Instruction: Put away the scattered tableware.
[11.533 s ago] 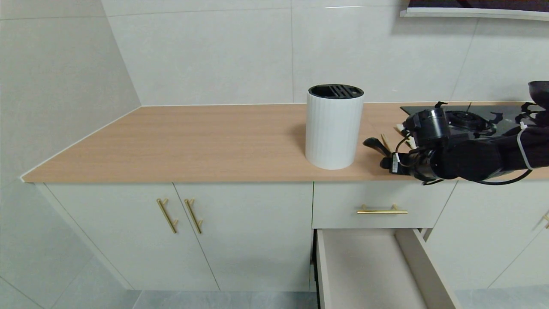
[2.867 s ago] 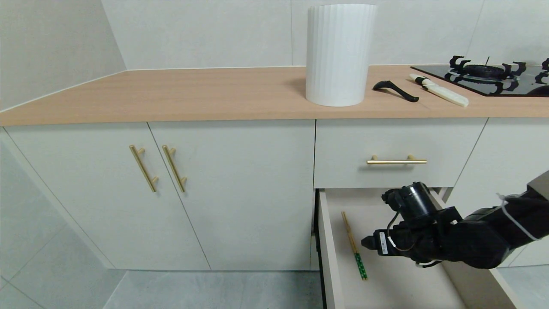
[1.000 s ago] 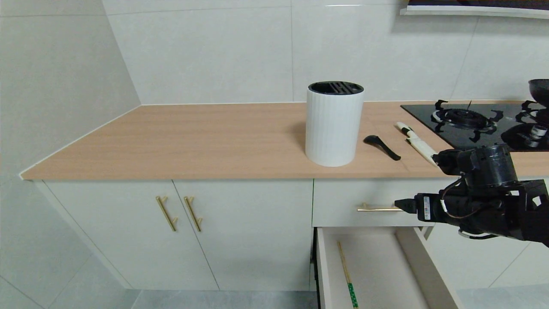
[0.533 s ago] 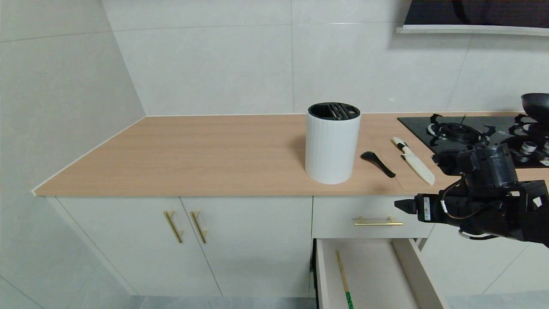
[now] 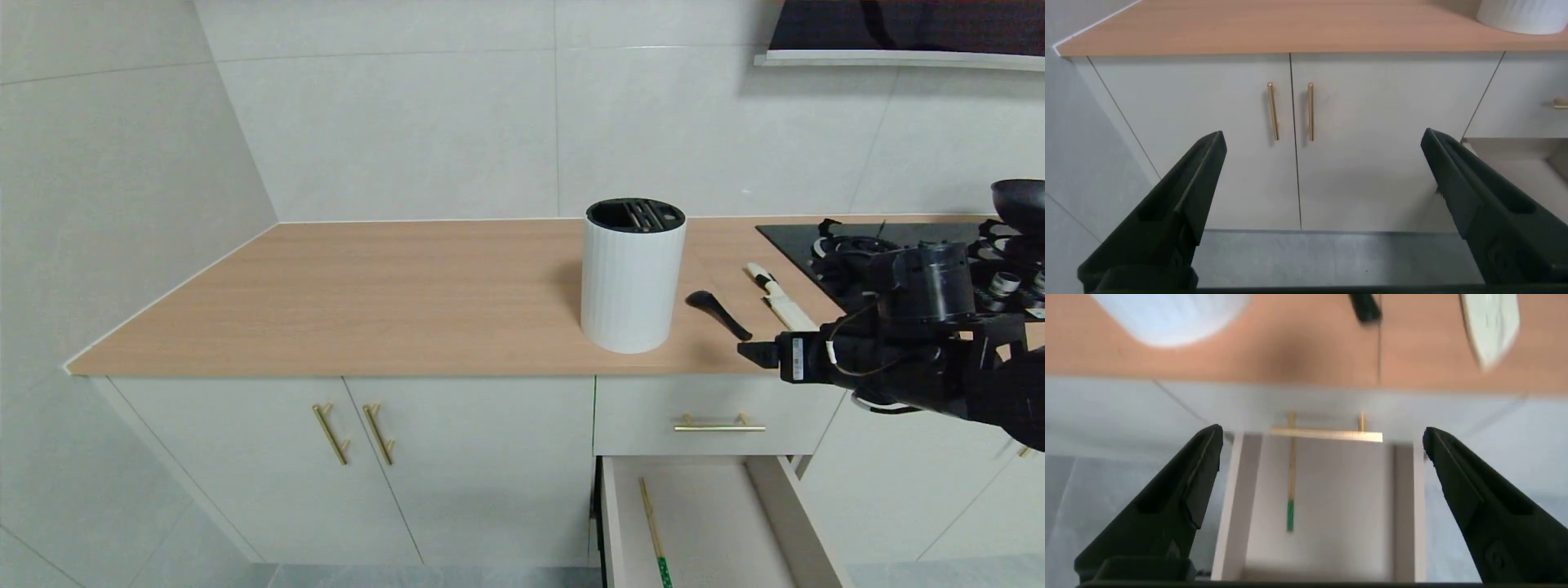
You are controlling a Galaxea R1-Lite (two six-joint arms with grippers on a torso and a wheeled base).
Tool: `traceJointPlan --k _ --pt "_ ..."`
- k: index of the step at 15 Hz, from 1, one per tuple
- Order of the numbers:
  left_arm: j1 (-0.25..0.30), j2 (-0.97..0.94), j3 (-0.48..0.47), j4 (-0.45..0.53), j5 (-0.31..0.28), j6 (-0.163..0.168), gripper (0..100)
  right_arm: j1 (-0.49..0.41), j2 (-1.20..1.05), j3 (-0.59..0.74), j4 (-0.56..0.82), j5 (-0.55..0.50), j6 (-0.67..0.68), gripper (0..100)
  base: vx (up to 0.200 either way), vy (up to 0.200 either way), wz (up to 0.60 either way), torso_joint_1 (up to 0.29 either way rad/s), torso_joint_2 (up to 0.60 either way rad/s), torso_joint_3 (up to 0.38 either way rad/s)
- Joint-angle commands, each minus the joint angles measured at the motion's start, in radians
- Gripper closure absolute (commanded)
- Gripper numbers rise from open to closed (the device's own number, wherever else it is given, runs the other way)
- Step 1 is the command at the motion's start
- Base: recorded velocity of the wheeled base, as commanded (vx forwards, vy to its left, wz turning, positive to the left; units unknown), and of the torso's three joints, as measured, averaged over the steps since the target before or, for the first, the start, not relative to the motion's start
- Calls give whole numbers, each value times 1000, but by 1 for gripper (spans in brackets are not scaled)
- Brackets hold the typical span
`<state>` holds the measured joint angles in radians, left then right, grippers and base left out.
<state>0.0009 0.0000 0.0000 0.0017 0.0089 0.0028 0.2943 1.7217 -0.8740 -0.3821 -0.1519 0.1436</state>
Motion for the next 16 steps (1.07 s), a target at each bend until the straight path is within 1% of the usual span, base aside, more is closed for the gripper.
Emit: traceJointPlan --k 1,3,6,8,10,11,12,14,16 --pt "1 0 0 0 0 0 0 -49 78 -105 -1 60 -22 0 0 0 0 0 0 0" --pt "1 0 0 0 0 0 0 -93 159 -214 -3 124 -62 0 0 0 0 0 0 0" --pt "1 0 0 0 0 -1 0 -121 272 -359 -4 141 -136 0 0 0 0 0 0 0" --pt "1 0 0 0 0 0 0 -132 306 -398 -9 213 -170 0 0 0 0 0 0 0" --pt "1 0 0 0 0 0 0 -132 332 -415 -35 259 -174 0 0 0 0 0 0 0" --pt "1 0 0 0 0 0 0 -132 374 -471 -40 284 -194 0 0 0 0 0 0 0" --pt "1 0 0 0 0 0 0 -132 417 -500 -40 287 -210 0 0 0 0 0 0 0" --pt "1 0 0 0 0 0 0 -133 481 -502 -57 284 -248 0 0 0 0 0 0 0" --pt "1 0 0 0 0 -1 0 -149 500 -503 -109 288 -257 0 0 0 0 0 0 0"
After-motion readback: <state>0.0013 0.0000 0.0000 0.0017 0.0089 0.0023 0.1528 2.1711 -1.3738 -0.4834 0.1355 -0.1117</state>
